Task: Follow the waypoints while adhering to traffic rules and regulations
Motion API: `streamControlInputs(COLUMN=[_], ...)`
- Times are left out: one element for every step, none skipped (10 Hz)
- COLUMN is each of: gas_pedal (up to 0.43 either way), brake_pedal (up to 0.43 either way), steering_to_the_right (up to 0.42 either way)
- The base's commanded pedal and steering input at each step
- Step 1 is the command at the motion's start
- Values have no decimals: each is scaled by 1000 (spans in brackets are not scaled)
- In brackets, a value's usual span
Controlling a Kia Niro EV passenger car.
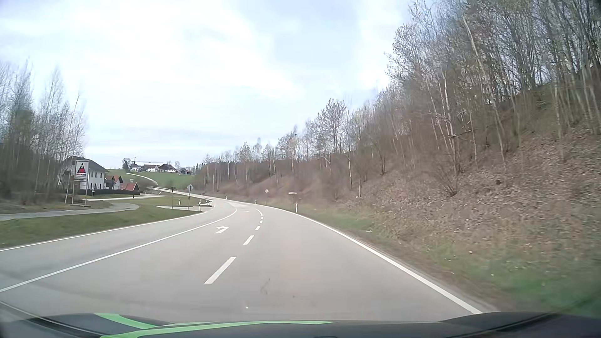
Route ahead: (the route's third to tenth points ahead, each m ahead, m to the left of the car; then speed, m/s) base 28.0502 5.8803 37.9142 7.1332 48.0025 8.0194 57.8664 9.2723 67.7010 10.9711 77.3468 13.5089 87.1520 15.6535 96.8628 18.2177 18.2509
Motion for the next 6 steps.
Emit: streamControlInputs(gas_pedal=[209,209,209,209,209,209], brake_pedal=[0,0,0,0,0,0], steering_to_the_right=[-11,-11,-11,-11,-11,-11])
